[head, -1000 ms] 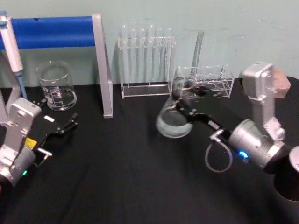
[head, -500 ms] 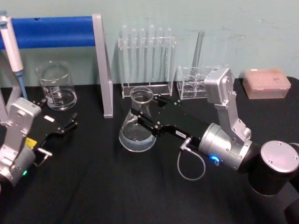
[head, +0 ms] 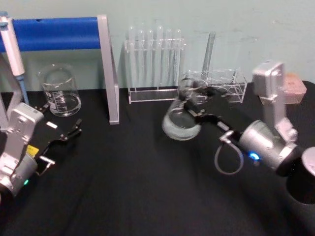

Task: Grasp the erlenmeyer flask with one hand, shake it three times, then place it back.

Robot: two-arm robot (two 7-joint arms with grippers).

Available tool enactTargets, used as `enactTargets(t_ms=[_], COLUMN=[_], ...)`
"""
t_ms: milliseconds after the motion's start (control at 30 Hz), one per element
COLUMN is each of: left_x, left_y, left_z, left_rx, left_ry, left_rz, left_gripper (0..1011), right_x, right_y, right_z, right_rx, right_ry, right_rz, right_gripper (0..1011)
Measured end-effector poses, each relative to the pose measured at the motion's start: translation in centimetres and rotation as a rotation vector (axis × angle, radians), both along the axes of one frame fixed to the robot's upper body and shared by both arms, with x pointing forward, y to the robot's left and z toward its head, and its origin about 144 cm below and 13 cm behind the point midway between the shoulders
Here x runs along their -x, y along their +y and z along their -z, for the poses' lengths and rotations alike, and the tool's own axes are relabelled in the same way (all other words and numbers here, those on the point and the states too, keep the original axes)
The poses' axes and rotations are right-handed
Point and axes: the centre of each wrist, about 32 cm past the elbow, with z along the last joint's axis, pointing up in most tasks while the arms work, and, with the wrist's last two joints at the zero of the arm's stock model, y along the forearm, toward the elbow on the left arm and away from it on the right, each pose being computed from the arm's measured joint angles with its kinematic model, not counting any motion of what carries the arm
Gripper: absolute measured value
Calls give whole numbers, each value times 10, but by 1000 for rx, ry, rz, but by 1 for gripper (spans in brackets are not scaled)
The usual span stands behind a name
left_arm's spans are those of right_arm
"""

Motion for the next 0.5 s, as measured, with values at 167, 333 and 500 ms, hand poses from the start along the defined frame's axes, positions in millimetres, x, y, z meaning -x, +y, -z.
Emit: enactTargets(t_ms=[167,333,500], left_x=[0,0,0], left_y=[0,0,0], left_z=[0,0,0], left_rx=[0,0,0], left_ry=[0,0,0], left_rz=[0,0,0], left_gripper=[1001,1001,1001], right_x=[10,20,30], right_y=[-26,-45,-61], right_z=[0,0,0], right_rx=[-7,-6,-6], right_ry=[-5,-6,-5], right_rz=[140,242,331], right_gripper=[452,452,452])
